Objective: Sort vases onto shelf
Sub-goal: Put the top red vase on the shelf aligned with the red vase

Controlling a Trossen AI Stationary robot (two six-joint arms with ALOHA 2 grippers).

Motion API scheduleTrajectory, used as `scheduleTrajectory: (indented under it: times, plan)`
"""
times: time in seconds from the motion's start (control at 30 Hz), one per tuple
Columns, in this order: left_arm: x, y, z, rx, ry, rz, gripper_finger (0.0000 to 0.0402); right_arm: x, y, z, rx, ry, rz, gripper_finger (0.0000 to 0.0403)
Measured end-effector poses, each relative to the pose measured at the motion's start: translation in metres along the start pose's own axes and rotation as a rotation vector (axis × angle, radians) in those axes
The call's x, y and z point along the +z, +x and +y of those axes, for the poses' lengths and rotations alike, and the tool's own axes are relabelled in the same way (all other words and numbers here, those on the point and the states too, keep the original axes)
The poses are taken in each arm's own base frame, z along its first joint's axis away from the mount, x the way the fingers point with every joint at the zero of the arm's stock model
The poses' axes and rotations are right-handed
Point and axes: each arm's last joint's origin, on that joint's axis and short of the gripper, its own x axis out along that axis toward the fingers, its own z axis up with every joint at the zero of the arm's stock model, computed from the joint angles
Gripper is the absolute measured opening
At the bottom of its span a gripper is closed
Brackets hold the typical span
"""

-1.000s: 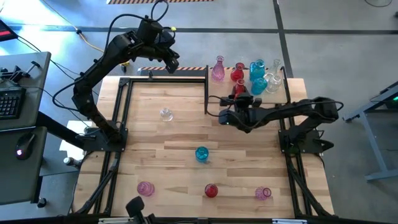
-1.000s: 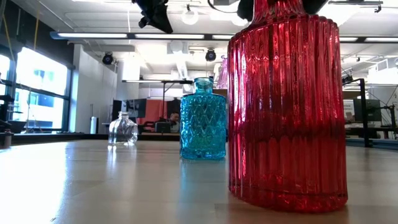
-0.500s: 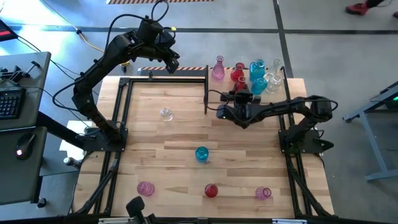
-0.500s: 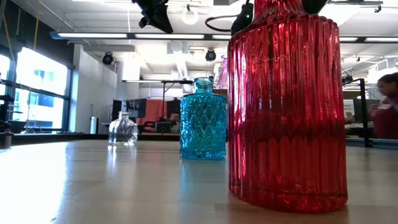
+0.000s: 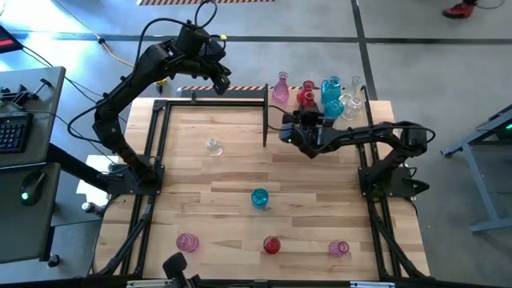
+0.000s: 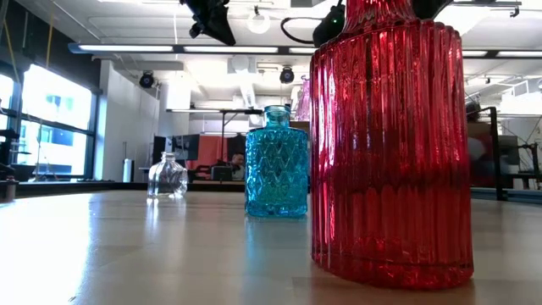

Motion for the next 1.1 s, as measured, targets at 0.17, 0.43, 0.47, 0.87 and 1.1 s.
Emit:
scheduleTrajectory:
  times: [0.17,0.43,0.47,0.87,1.1]
  plan:
    - [0.0,0.0,0.0,0.0,0.0,0.0,0.0031,0.0014,0.002,0.0008,0.001,0.002,0.002,0.0191]
    - [0.0,0.0,-0.0001,0.0,-0.017,0.0,0.0031,0.0003,0.0018,0.0001,0.006,-0.016,0.011,0.0191]
    - [0.0,0.0,-0.0001,0.0,-0.027,0.0,0.0031,0.0002,0.0018,0.0,0.006,-0.016,0.012,0.0191]
    - [-0.0001,0.0,-0.0002,0.001,-0.034,0.001,0.0031,-0.0002,0.0018,0.0004,0.026,-0.001,0.034,0.0191]
    - [-0.0001,0.0,-0.0002,0.002,-0.034,0.001,0.0031,-0.0003,0.0027,0.0002,0.024,0.003,0.036,0.0191]
